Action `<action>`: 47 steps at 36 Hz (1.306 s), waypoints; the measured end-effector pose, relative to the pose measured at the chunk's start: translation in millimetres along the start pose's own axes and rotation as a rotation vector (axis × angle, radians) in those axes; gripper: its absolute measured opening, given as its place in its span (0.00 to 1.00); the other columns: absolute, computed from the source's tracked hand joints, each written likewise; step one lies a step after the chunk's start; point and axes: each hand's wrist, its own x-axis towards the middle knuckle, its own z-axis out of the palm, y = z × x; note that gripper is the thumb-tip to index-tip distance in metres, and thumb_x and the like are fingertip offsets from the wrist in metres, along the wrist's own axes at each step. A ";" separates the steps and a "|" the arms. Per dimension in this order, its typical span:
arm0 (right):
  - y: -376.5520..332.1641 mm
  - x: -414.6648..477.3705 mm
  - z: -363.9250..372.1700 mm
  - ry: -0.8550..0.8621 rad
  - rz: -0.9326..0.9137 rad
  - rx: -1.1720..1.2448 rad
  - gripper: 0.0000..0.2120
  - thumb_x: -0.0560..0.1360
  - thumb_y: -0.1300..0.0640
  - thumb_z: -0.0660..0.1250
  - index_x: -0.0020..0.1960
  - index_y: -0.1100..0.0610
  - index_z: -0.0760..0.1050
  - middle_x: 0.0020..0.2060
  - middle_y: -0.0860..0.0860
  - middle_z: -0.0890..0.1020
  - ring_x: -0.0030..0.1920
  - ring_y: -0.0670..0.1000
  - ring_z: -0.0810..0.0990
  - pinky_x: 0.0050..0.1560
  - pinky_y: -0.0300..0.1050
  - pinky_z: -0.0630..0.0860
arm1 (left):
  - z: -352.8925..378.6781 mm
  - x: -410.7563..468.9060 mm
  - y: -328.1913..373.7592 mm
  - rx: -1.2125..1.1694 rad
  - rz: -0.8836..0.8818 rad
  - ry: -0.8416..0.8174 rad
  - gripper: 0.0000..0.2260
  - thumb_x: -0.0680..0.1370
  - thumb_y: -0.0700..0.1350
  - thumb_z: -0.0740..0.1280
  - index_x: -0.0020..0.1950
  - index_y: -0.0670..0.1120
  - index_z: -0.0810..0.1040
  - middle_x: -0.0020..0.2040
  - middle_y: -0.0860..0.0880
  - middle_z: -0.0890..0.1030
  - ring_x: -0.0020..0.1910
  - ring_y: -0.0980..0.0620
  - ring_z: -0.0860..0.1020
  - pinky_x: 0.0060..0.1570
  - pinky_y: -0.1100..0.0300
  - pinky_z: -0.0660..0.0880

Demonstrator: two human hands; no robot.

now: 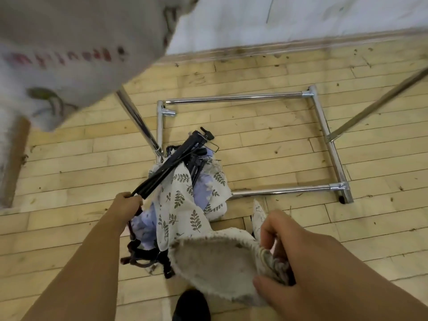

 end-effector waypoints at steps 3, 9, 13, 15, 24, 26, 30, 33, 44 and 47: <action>-6.7 -14.9 -7.5 0.090 -0.062 0.031 0.17 0.78 0.50 0.68 0.52 0.35 0.60 0.40 0.47 0.78 0.36 0.45 0.77 0.42 0.40 0.80 | -13.2 -33.5 18.2 -0.009 0.020 0.027 0.08 0.79 0.37 0.63 0.55 0.38 0.79 0.32 0.43 0.73 0.31 0.46 0.67 0.34 0.56 0.63; 6.2 -26.8 -17.7 0.183 -0.200 0.046 0.14 0.81 0.54 0.66 0.59 0.35 0.73 0.40 0.45 0.78 0.27 0.43 0.74 0.28 0.36 0.73 | -26.4 -108.1 40.9 -0.080 0.000 0.124 0.05 0.80 0.37 0.60 0.53 0.38 0.75 0.33 0.43 0.71 0.29 0.47 0.64 0.31 0.58 0.63; 11.3 -32.0 -24.4 0.182 -0.221 -0.008 0.10 0.81 0.52 0.67 0.61 0.42 0.79 0.55 0.45 0.78 0.42 0.42 0.78 0.38 0.32 0.72 | -37.8 -163.9 50.7 -0.172 0.046 0.142 0.12 0.81 0.39 0.61 0.63 0.40 0.75 0.39 0.42 0.73 0.33 0.47 0.67 0.33 0.57 0.66; 11.7 -28.6 -26.0 0.174 -0.216 -0.035 0.08 0.80 0.51 0.68 0.58 0.45 0.81 0.56 0.47 0.80 0.44 0.45 0.79 0.42 0.35 0.73 | -39.6 -187.8 56.9 -0.213 0.080 0.124 0.13 0.81 0.39 0.62 0.64 0.42 0.76 0.39 0.43 0.74 0.33 0.47 0.68 0.36 0.55 0.68; 26.2 -56.3 -45.9 0.181 -0.260 0.190 0.13 0.74 0.53 0.78 0.54 0.59 0.84 0.44 0.56 0.84 0.32 0.47 0.84 0.37 0.41 0.84 | -27.6 -343.4 81.3 -0.302 0.280 0.075 0.27 0.79 0.40 0.64 0.77 0.53 0.65 0.55 0.47 0.77 0.41 0.49 0.75 0.44 0.52 0.73; 26.9 -60.3 -46.5 0.150 -0.252 0.312 0.17 0.72 0.54 0.79 0.58 0.60 0.84 0.43 0.54 0.84 0.35 0.50 0.86 0.44 0.46 0.86 | -19.3 -373.2 85.0 -0.300 0.350 0.037 0.27 0.80 0.39 0.63 0.78 0.55 0.63 0.57 0.49 0.76 0.42 0.50 0.75 0.47 0.51 0.74; 26.4 -65.3 -44.9 0.065 -0.275 0.620 0.28 0.71 0.53 0.80 0.68 0.60 0.78 0.52 0.56 0.85 0.45 0.55 0.88 0.51 0.51 0.86 | -2.6 -415.6 89.7 -0.286 0.458 -0.051 0.28 0.80 0.38 0.63 0.77 0.59 0.64 0.55 0.53 0.76 0.41 0.52 0.75 0.45 0.57 0.75; 26.8 -71.5 -45.8 -0.018 -0.292 0.820 0.17 0.73 0.49 0.77 0.57 0.58 0.84 0.43 0.54 0.86 0.40 0.52 0.82 0.55 0.59 0.84 | 10.1 -437.9 95.3 -0.258 0.578 -0.074 0.27 0.81 0.39 0.61 0.75 0.63 0.63 0.51 0.52 0.78 0.36 0.51 0.75 0.28 0.65 0.72; 45.6 -85.4 -65.2 -0.047 -0.141 1.116 0.36 0.66 0.29 0.73 0.57 0.58 0.85 0.41 0.55 0.84 0.36 0.52 0.82 0.44 0.51 0.82 | 23.9 -438.3 117.0 -0.187 0.870 -0.232 0.36 0.81 0.37 0.64 0.77 0.72 0.56 0.77 0.63 0.63 0.66 0.67 0.72 0.65 0.61 0.72; 48.9 -87.0 -66.7 -0.011 -0.146 0.910 0.33 0.67 0.26 0.68 0.58 0.50 0.85 0.52 0.55 0.88 0.53 0.57 0.87 0.52 0.52 0.84 | 23.6 -437.8 120.6 -0.210 0.932 -0.201 0.36 0.81 0.35 0.63 0.75 0.72 0.59 0.77 0.62 0.64 0.63 0.63 0.75 0.59 0.65 0.74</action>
